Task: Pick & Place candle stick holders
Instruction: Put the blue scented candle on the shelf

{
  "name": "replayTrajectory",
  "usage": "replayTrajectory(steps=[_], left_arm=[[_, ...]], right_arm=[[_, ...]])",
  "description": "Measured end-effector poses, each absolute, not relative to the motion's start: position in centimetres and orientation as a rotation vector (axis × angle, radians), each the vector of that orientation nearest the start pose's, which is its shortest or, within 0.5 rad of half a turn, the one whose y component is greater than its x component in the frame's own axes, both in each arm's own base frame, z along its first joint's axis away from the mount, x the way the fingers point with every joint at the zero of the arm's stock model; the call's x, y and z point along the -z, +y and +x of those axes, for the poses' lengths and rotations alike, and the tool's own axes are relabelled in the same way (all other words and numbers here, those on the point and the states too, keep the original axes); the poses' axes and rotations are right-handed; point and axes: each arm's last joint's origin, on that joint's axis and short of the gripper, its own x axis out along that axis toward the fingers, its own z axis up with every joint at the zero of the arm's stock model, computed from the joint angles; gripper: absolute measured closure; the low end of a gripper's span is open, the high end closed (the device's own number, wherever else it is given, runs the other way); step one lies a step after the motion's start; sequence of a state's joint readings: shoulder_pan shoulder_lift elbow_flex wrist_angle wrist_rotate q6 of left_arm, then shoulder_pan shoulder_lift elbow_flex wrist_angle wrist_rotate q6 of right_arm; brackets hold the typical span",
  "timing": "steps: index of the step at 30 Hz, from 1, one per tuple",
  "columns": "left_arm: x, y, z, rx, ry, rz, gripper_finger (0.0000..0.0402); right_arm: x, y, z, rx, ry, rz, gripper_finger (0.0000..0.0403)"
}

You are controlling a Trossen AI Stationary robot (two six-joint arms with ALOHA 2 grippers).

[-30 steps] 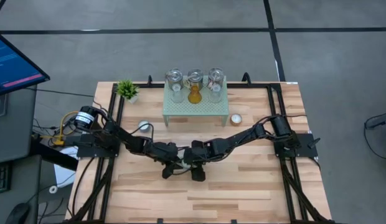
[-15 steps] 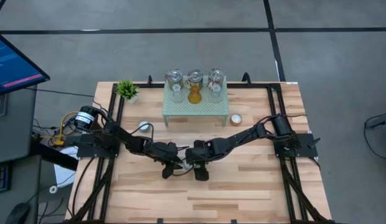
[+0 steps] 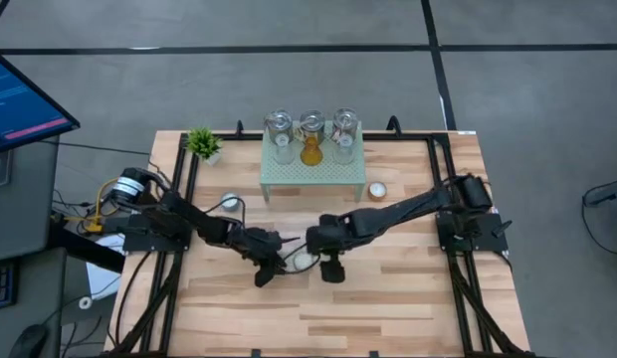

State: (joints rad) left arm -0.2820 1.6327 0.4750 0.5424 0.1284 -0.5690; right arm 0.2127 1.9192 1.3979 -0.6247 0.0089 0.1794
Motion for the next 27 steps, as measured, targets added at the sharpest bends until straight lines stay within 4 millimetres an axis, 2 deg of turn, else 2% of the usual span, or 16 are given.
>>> replayTrajectory(steps=[3,6,7,11,15,18,22,27], left_arm=[[-13.1,-7.7,24.6,0.208,0.702,-0.498,0.0313],[-16.7,-7.4,22.9,0.207,0.612,-0.474,0.038],[-18.0,-7.2,22.3,0.199,0.565,-0.469,0.0389],[-22.9,-6.2,18.5,0.141,0.371,-0.47,0.0398],[-26.6,-4.9,14.0,0.083,0.147,-0.452,0.0398],[-28.2,-4.0,11.3,0.071,0.0,-0.421,0.0399],[-29.7,-3.0,8.6,0.087,-0.152,-0.412,0.0399],[-29.9,-2.4,7.3,0.097,-0.201,-0.381,0.0399]], right_arm=[[-21.8,7.6,37.9,-0.003,1.066,0.043,0.0112],[-23.2,6.8,38.3,0.072,0.965,0.08,0.012],[-23.3,6.6,38.6,0.077,0.935,0.096,0.0123],[-22.4,5.9,40.0,0.077,0.874,0.137,0.0131],[-19.8,6.0,41.1,0.063,0.911,0.178,0.0132],[-18.2,6.3,41.7,0.018,0.932,0.2,0.0133],[-16.8,6.7,41.8,-0.007,0.98,0.209,0.0133],[-16.8,6.3,41.8,0.003,0.984,0.197,0.0134]])
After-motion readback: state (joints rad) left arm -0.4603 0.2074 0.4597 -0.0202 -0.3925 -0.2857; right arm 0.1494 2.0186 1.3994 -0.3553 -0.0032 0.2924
